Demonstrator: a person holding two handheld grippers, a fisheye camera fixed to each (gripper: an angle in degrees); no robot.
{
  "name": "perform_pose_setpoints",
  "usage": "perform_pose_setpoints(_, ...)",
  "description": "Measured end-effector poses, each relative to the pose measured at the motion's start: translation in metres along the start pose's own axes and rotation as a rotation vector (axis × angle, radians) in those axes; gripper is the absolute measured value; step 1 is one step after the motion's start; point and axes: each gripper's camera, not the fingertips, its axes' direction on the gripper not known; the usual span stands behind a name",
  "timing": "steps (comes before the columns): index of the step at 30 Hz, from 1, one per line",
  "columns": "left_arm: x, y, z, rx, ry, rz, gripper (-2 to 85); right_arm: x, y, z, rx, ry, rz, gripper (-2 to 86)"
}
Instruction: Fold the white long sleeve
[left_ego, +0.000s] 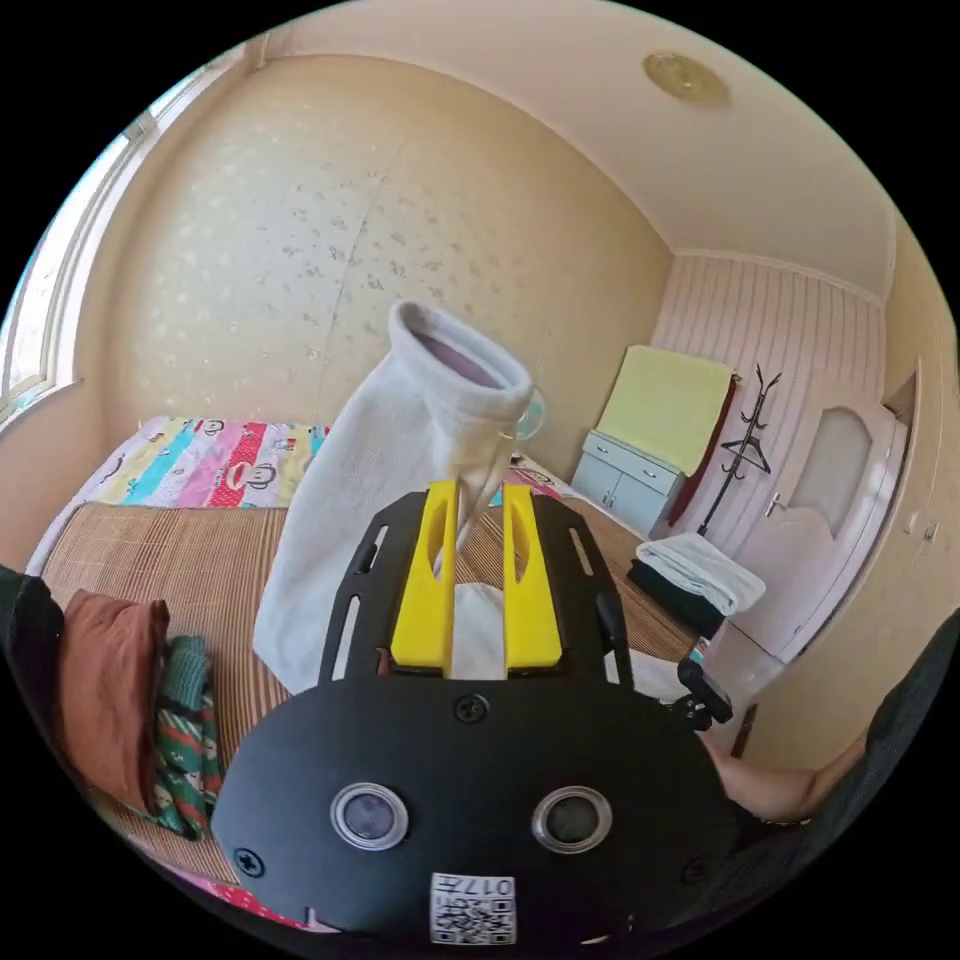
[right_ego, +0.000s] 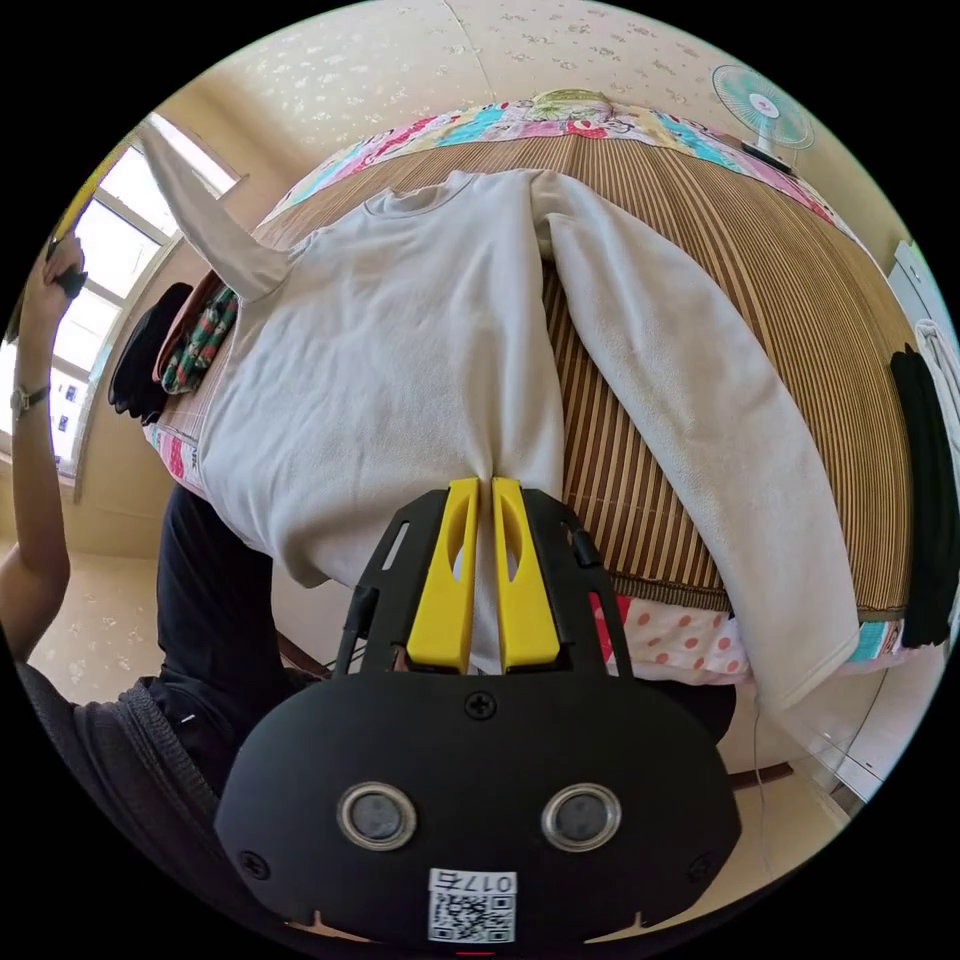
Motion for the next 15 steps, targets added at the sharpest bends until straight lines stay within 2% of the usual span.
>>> perform_pose_setpoints(3,0.015,0.045,0.044,-0.062,0.050,-0.051,8.3,0.007,-0.004,-0.012,-0.004,-0.020,0.008,3.2)
perform_pose_setpoints(8,-0.020,0.141,0.036,-0.174,0.030,-0.246,9.1,0.020,-0.011,-0.035,0.006,-0.041,0.004,3.2)
perform_pose_setpoints(12,-0.067,0.223,0.005,-0.347,-0.208,-0.429,10.6,0.031,-0.017,-0.054,0.022,-0.066,0.000,3.0)
perform_pose_setpoints(15,-0.087,0.270,-0.011,-0.433,-0.299,-0.534,12.5,0.059,-0.021,-0.072,0.043,-0.199,0.076,2.7)
